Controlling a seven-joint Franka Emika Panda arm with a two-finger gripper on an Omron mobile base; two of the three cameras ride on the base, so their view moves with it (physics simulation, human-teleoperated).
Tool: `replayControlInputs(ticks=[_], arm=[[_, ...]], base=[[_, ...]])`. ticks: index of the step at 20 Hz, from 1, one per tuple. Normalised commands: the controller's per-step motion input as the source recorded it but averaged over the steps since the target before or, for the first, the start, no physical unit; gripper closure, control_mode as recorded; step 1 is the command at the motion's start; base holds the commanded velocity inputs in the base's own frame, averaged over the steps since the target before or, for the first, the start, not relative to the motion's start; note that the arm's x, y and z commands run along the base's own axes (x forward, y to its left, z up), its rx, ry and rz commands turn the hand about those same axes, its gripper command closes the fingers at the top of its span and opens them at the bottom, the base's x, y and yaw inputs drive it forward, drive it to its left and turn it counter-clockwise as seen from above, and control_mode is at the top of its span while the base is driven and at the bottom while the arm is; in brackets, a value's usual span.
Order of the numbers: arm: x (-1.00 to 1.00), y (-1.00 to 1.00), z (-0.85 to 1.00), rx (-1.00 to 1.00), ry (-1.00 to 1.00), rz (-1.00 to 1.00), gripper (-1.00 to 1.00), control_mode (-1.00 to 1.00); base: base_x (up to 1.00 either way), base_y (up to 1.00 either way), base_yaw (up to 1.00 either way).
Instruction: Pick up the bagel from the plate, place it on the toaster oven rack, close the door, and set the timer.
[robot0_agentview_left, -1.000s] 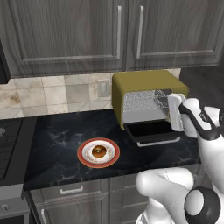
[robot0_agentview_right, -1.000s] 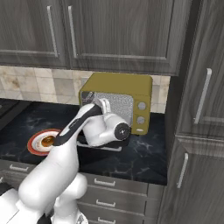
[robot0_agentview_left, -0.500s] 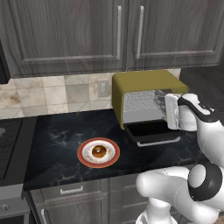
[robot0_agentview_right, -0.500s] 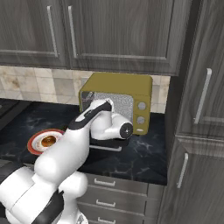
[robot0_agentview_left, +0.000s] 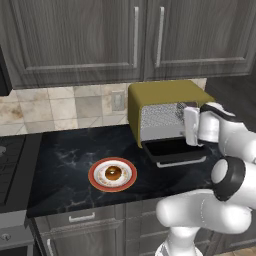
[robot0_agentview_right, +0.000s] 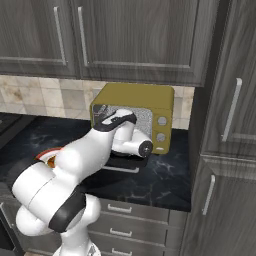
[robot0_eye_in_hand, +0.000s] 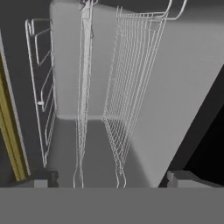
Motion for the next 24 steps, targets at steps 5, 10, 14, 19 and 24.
replayControlInputs(ticks=[5, 10, 14, 19, 24], arm=[[0.44, -0.04, -0.26, 0.00, 0.00, 0.00, -1.00, -1.00], [0.40, -0.04, -0.21, 0.00, 0.00, 0.00, -1.00, -1.00], [0.34, -0.05, -0.12, 0.00, 0.00, 0.00, -1.00, -1.00], [0.24, -0.02, -0.11, 0.00, 0.00, 0.00, -1.00, -1.00], [0.20, 0.00, -0.18, 0.00, 0.00, 0.00, -1.00, -1.00]], base=[[0.00, 0.00, 0.00], [0.00, 0.00, 0.00], [0.00, 0.00, 0.00], [0.00, 0.00, 0.00], [0.00, 0.00, 0.00]])
